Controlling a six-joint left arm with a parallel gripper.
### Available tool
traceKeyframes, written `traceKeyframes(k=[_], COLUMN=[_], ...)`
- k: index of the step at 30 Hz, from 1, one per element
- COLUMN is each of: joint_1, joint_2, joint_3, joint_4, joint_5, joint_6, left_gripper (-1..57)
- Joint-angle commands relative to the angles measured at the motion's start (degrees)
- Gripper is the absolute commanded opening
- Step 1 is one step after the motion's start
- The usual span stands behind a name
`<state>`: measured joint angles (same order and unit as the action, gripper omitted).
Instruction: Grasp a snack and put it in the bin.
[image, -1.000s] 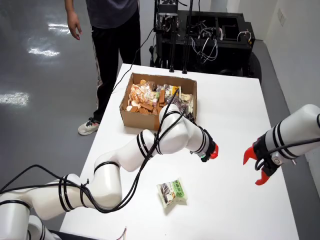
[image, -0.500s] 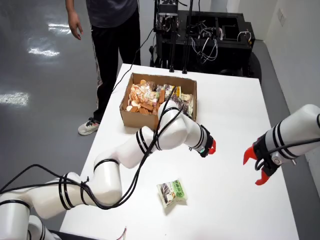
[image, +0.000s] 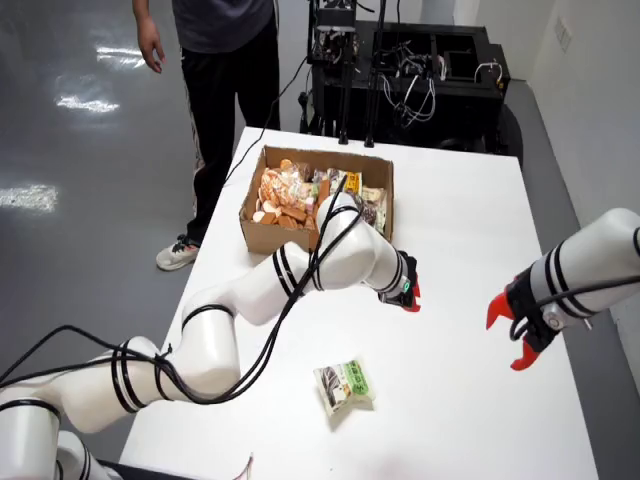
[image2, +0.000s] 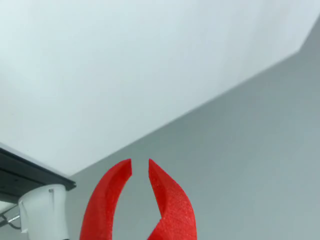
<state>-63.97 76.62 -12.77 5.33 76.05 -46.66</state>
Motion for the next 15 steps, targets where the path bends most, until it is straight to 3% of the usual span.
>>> traceKeyframes(k=[1, 7, 11, 15], joint_1=[0.8, 1.8, 2.2, 2.3], joint_2=[-6.3, -17.9, -22.6, -23.1], joint_3=[13.1, 36.0, 45.7, 48.9], joint_4=[0.4, 4.1, 6.7, 8.2], joint_5=[0.1, -0.1, -0.2, -0.4], joint_6=[-6.4, -19.5, -26.4, -30.2], left_gripper=[8.8, 11.9, 23.0, 33.1])
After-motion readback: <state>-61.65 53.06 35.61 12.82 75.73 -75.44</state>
